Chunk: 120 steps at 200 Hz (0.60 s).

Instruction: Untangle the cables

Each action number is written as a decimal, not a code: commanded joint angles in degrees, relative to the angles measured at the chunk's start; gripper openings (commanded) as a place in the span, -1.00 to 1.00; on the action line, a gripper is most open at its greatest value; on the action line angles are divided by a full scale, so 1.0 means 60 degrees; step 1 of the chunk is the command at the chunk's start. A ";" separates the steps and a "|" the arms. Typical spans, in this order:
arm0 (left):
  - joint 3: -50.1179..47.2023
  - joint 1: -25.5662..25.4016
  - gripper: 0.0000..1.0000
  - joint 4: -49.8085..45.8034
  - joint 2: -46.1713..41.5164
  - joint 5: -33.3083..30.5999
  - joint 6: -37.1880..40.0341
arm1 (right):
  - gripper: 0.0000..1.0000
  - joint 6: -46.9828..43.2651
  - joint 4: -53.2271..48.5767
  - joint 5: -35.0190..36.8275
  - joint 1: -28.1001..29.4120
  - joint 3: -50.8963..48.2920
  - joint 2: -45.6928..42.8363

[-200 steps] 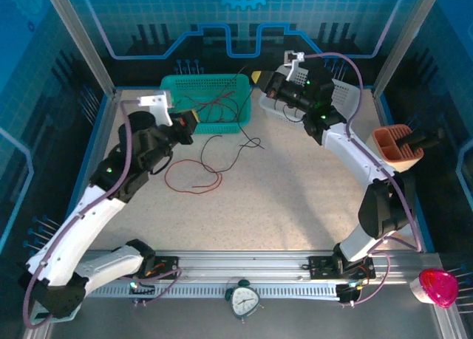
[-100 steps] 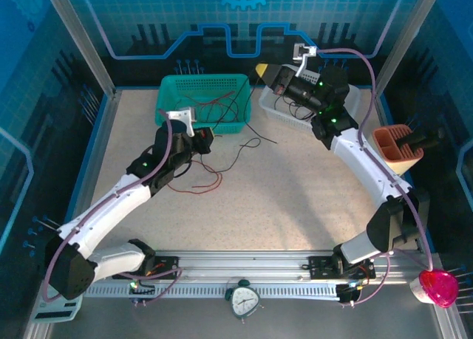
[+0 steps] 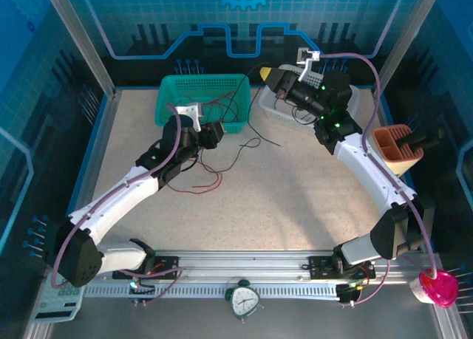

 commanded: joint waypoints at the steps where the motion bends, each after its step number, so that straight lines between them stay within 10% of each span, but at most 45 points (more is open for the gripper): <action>1: 0.0489 -0.0049 -0.14 0.0112 0.0163 0.0074 0.0132 | -1.00 -0.1052 -0.0715 0.0830 -0.0070 0.0000 -0.0324; 120: 0.0174 0.0294 0.67 -0.0734 -0.1015 -0.0498 0.0591 | -1.00 -0.2702 -0.2158 0.4635 -0.1093 0.0716 0.0588</action>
